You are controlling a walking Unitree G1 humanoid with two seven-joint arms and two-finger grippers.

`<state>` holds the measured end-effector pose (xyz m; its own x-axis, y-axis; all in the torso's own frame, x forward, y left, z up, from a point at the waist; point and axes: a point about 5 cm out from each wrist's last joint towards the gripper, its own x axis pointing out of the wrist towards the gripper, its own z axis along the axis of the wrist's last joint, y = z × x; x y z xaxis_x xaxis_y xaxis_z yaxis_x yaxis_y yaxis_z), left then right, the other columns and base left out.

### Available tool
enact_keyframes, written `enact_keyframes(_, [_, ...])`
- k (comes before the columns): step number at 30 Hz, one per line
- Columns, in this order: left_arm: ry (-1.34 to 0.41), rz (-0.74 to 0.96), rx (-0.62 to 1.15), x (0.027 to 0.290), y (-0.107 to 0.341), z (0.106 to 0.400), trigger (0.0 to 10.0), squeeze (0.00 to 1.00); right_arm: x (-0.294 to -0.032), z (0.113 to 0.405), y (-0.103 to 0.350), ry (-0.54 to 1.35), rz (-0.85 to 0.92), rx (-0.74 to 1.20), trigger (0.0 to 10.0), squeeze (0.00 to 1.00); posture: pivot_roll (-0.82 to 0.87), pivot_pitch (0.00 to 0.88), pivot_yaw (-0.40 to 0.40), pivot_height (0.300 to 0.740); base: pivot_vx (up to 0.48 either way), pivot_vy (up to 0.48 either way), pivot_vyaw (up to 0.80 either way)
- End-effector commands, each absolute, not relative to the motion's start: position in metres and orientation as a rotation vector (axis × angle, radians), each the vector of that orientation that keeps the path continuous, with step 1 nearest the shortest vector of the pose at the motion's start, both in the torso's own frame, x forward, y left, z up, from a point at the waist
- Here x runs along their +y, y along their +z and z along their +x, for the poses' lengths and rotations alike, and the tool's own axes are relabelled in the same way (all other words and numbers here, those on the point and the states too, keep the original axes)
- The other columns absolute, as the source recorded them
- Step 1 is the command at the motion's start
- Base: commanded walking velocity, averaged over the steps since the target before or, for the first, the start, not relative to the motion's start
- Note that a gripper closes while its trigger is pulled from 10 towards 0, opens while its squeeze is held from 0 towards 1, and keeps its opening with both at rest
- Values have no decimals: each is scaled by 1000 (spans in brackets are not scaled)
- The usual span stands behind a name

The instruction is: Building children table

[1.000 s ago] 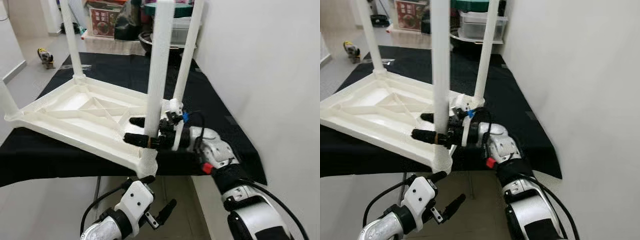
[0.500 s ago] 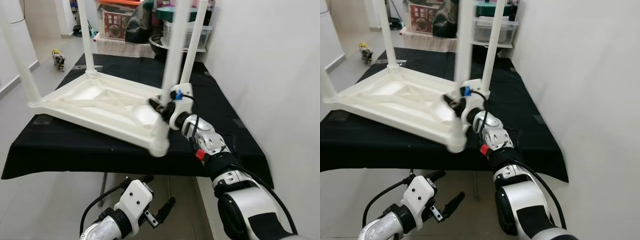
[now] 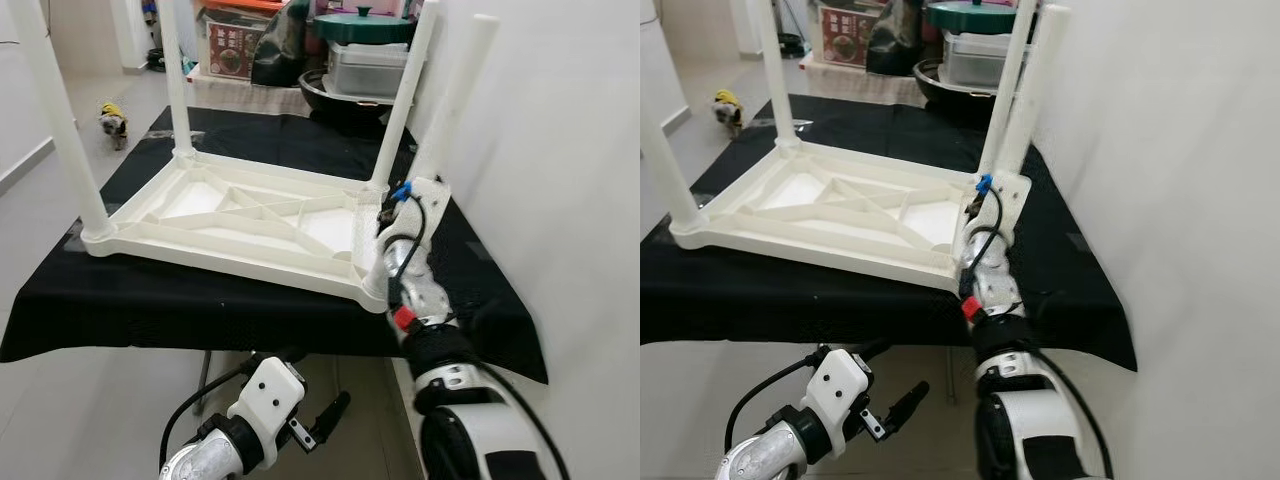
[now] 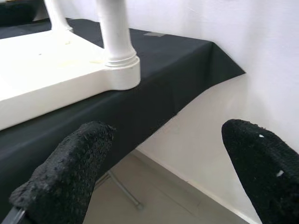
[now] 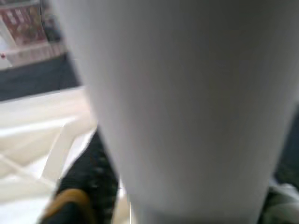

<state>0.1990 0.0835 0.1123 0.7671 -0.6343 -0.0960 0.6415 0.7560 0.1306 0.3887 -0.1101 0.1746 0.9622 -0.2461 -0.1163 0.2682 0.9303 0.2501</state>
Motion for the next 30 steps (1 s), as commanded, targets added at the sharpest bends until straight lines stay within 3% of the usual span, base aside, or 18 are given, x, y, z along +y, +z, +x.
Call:
enact_keyframes(1, [-696, 164, 62, 84, 109, 198, 10000, 0, -121, 391, 183, -300, 293, 37, 10000, 1000, 144, 0, -116, 740, 0, 0, 0])
enact_keyframes(2, [-696, 164, 62, 84, 109, 198, 10000, 0, -121, 391, 183, -300, 293, 37, 10000, 1000, 144, 0, -116, 740, 0, 0, 0])
enact_keyframes(3, [-698, 166, 62, 84, 109, 198, 10000, 0, -126, 393, 190, -288, 292, -2, 10000, 0, 147, 0, -110, 740, 0, 0, 0])
enact_keyframes(5, [-699, 165, 62, 84, 109, 198, 10000, 0, -130, 394, 196, -267, 299, -38, 10000, 0, 150, 0, -114, 740, 0, 0, 0])
enact_keyframes(8, [-700, 163, 61, 83, 109, 198, 10000, 0, -130, 399, 218, 6, 296, -146, 10000, 0, 143, 0, -120, 740, 0, 0, 0])
enact_keyframes(9, [-700, 163, 61, 83, 109, 198, 10000, 0, -130, 399, 218, 6, 296, -146, 10000, 0, 143, 0, -120, 740, 0, 0, 0])
enact_keyframes(11, [-699, 160, 62, 83, 109, 198, 10000, 0, -123, 399, 221, 280, 283, -144, 10000, 0, 143, 0, -123, 740, 0, 0, 0])
enact_keyframes(13, [-699, 160, 62, 83, 109, 198, 10000, 0, -123, 399, 221, 280, 283, -144, 10000, 0, 143, 0, -123, 740, 0, 0, 0])
enact_keyframes(16, [-698, 157, 61, 83, 109, 198, 10000, 0, -118, 382, 213, 772, 207, -68, 10000, 0, 136, 0, -128, 740, 0, 0, 0])
enact_keyframes(17, [-698, 157, 61, 83, 109, 198, 10000, 0, -118, 382, 213, 772, 207, -68, 10000, 0, 136, 0, -128, 740, 0, 0, 0])
enact_keyframes(18, [-698, 156, 60, 83, 109, 197, 10000, 0, -113, 370, 208, 978, 169, -36, 10000, 0, 137, 0, -128, 740, 0, 0, 0])
enact_keyframes(25, [-700, 157, 61, 82, 109, 196, 10000, 0, -96, 351, 208, 1349, 112, -5, 10000, 0, 147, 0, -135, 740, 0, 0, 0])
enact_keyframes(28, [-698, 157, 61, 82, 109, 196, 10000, 0, -93, 350, 209, 1373, 111, -13, 10000, 0, 147, 0, -137, 740, 0, 0, 0])
enact_keyframes(29, [-698, 156, 61, 82, 109, 196, 10000, 0, -89, 351, 210, 1384, 111, -17, 8235, 0, 144, 0, -136, 740, 0, 0, 0])
enact_keyframes(30, [-699, 155, 62, 82, 109, 196, 10000, 0, -84, 356, 210, 1327, 92, -26, 0, 0, 141, 0, -135, 740, 0, 0, 0])
